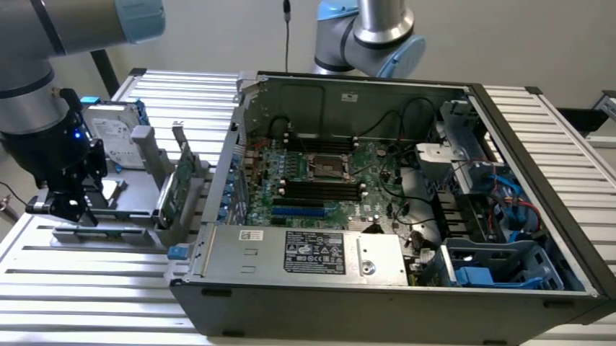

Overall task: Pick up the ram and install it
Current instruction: 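Pick up the ram and move it above insertion slot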

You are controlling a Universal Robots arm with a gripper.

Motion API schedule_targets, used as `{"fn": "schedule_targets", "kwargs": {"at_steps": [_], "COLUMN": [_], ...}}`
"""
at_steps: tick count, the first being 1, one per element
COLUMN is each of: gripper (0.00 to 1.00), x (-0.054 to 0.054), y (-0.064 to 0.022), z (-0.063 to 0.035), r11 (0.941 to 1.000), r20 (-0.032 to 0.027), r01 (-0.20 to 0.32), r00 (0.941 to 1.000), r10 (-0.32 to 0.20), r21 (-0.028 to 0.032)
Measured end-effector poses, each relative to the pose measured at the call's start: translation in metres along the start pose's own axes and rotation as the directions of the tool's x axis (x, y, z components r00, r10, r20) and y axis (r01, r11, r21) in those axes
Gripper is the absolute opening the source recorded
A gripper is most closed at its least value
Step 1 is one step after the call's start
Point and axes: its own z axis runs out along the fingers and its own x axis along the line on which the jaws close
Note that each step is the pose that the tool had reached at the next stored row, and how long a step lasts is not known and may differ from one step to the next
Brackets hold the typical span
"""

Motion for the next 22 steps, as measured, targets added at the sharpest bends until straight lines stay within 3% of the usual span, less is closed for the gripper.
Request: {"fn": "schedule_targets", "kwargs": {"at_steps": [14,22], "gripper": [0.42,0.42], "x": [0.000,0.002], "y": [0.0000,-0.0004], "z": [0.0004,0.0100], "r11": [1.0000,1.0000], "r20": [-0.0001,0.0005], "r01": [0.000,0.000], "r00": [1.0000,1.0000], "r10": [0.000,0.000], "r21": [-0.0001,0.0000]}}
